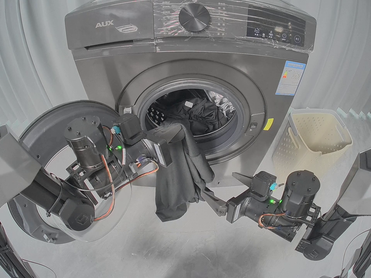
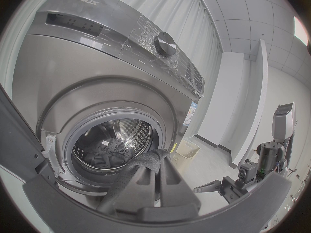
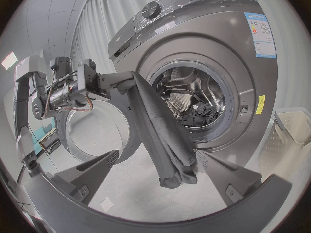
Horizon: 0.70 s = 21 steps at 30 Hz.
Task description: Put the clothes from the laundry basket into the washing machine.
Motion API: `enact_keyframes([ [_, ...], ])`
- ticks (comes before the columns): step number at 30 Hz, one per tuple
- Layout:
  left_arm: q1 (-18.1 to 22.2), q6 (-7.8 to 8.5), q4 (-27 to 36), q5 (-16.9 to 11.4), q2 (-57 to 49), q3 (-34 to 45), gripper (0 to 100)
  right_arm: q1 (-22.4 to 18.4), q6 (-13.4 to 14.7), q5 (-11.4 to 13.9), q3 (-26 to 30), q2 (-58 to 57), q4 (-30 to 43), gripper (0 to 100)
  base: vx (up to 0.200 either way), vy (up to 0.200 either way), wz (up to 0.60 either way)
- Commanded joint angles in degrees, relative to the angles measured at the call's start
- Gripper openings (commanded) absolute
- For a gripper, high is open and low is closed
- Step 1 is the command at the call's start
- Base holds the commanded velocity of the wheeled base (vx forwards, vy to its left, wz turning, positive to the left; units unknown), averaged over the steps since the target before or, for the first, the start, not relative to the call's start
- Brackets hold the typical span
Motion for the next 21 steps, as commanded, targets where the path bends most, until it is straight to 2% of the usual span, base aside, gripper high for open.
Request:
enact_keyframes([
  [1,-0.1,-0.03,0.0,0.0,0.2,-0.5,0,-0.9,0.0,0.0,-1.9,3.1,-0.8,100,0.000,0.000,0.00],
  [14,-0.1,-0.03,-0.5,0.0,-0.5,0.7,0,-0.2,-0.1,0.0,-10.5,5.2,-0.6,100,0.000,0.000,0.00],
  [21,-0.2,-0.03,-0.9,0.0,-0.9,2.2,0,-1.4,-0.2,-0.2,-16.9,7.7,0.2,100,0.000,0.000,0.00],
])
